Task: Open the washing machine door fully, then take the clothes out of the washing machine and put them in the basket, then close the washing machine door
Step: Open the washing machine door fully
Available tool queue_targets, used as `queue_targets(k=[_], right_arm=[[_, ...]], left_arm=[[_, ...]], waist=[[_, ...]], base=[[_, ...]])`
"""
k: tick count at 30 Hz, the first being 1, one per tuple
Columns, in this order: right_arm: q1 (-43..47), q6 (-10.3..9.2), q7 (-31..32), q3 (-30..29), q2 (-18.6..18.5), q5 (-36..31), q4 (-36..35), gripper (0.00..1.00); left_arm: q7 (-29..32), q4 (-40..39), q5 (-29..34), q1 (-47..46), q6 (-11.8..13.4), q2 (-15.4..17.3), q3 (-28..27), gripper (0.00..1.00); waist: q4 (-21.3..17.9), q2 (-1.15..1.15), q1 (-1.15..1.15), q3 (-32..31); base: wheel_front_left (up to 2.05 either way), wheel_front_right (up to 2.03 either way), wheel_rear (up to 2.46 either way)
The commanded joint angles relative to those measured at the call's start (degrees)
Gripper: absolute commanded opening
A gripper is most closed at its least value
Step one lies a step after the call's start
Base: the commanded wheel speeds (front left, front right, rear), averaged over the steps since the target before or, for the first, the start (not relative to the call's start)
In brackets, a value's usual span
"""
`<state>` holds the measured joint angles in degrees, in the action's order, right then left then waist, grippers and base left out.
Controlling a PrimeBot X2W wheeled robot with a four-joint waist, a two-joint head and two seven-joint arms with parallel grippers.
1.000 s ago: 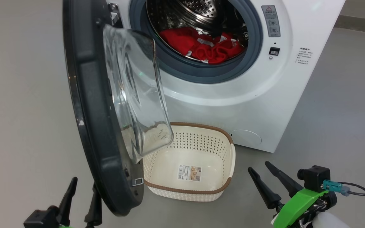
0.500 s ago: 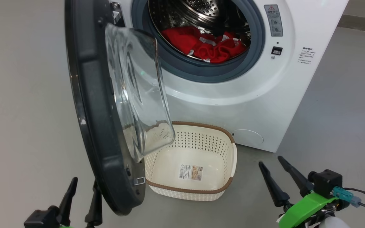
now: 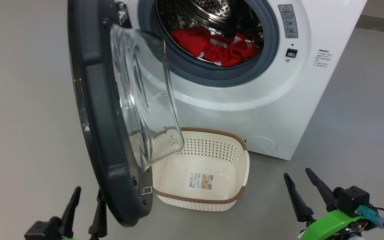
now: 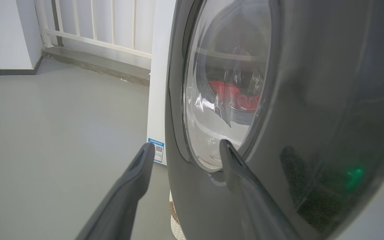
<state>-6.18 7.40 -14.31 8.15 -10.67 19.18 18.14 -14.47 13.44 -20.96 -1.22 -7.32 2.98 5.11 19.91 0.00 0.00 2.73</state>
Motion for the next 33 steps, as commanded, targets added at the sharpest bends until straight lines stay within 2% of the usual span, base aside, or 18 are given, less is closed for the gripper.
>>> queue_targets(k=[1,15,16,17,18,19,23,27,30,33], right_arm=[[0.00,0.09,-0.69,0.68,0.11,-0.99,-1.12,1.00],[0.29,0.09,-0.69,-0.42,0.88,-1.82,-1.44,1.00],[0.33,0.09,-0.69,-0.45,0.93,-1.84,-1.51,1.00],[0.38,0.09,-0.69,-0.48,0.98,-1.86,-1.60,1.00],[0.42,0.09,-0.69,-0.50,1.02,-1.90,-1.70,1.00],[0.46,0.09,-0.69,-0.49,1.04,-1.95,-1.77,1.00],[0.36,0.09,-0.69,-0.46,0.98,-2.09,-2.09,1.00],[0.21,0.09,-0.69,-0.55,0.84,-2.09,-2.37,1.00],[0.13,0.09,-0.69,-0.76,0.70,-2.17,-2.62,1.00],[-0.03,0.09,-0.69,-0.99,0.65,-2.28,-2.84,1.00]], left_arm=[[-0.52,-1.01,-0.22,-1.18,-0.17,0.44,-2.02,1.00],[-0.52,-0.57,-0.10,-0.99,-0.17,0.46,-2.75,1.00],[-0.52,-0.41,0.06,-0.98,-0.17,0.49,-3.17,0.97],[-0.52,-0.49,0.29,-1.07,-0.17,0.51,-3.89,0.45],[-0.52,-0.75,0.30,-1.22,-0.17,0.50,-4.78,0.15],[-0.52,-1.21,0.13,-1.40,-0.17,0.49,-5.83,0.00],[-0.52,-6.31,0.86,-2.67,-0.17,0.57,-10.97,0.00],[-0.52,-16.64,2.59,-3.54,-0.17,0.47,-13.55,0.00],[-0.52,-26.12,2.67,-3.77,-0.17,0.26,-12.16,0.00],[-0.52,-33.68,1.60,-3.17,-0.17,0.09,-8.09,0.00]], waist=[[0.04,0.00,0.00,0.01],[-0.06,0.00,0.00,-0.40],[-0.08,0.00,0.00,-0.46],[-0.08,0.00,0.00,-0.51],[-0.08,0.00,0.00,-0.54],[-0.06,0.00,0.00,-0.58],[0.01,0.00,0.00,-0.48],[0.01,0.00,0.00,-0.39],[0.07,0.00,0.00,-0.24],[0.09,0.00,0.00,-0.08]], base=[[0.00,0.00,0.00],[0.00,0.00,0.00],[0.00,0.00,0.00],[0.00,0.00,0.00],[0.00,0.00,0.00],[0.00,0.00,0.00],[0.00,0.00,0.00],[0.00,0.00,0.00],[0.00,0.00,0.00],[0.00,0.00,0.00]])
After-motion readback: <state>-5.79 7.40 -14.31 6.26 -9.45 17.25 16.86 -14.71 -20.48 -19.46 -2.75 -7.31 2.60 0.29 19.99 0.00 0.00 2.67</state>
